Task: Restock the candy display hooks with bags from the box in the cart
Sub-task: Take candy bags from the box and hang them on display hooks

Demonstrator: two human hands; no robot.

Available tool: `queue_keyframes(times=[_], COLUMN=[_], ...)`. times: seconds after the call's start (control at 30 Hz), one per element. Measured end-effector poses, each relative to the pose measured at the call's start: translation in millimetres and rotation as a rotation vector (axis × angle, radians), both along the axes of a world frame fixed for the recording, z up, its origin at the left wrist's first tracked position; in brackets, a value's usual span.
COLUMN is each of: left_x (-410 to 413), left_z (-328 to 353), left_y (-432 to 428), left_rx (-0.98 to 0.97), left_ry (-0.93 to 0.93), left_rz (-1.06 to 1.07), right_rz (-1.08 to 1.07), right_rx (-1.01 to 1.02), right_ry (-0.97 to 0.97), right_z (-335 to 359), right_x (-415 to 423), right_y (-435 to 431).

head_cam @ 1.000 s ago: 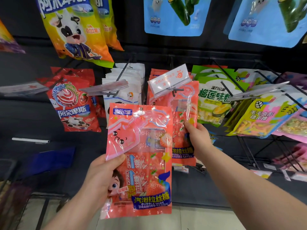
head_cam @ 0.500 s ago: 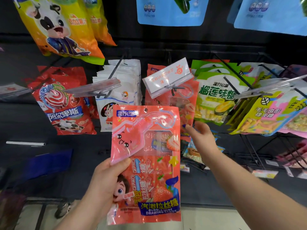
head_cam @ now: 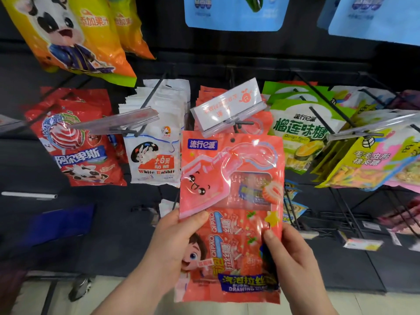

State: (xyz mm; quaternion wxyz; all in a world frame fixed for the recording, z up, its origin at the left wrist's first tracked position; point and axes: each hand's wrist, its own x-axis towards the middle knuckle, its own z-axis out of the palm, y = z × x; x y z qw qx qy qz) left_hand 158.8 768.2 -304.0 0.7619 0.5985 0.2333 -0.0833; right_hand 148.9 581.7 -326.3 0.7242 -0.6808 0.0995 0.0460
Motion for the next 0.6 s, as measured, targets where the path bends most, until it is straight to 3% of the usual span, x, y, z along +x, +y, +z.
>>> queue_keyframes(times=[0.6], left_x=[12], left_z=[3], left_y=[-2], left_rx=[0.007], left_ry=[-0.025], left_rz=[0.002], right_rz=[-0.069], right_rx=[-0.056], right_ry=[-0.004], right_z=[-2], right_x=[11], right_y=[2])
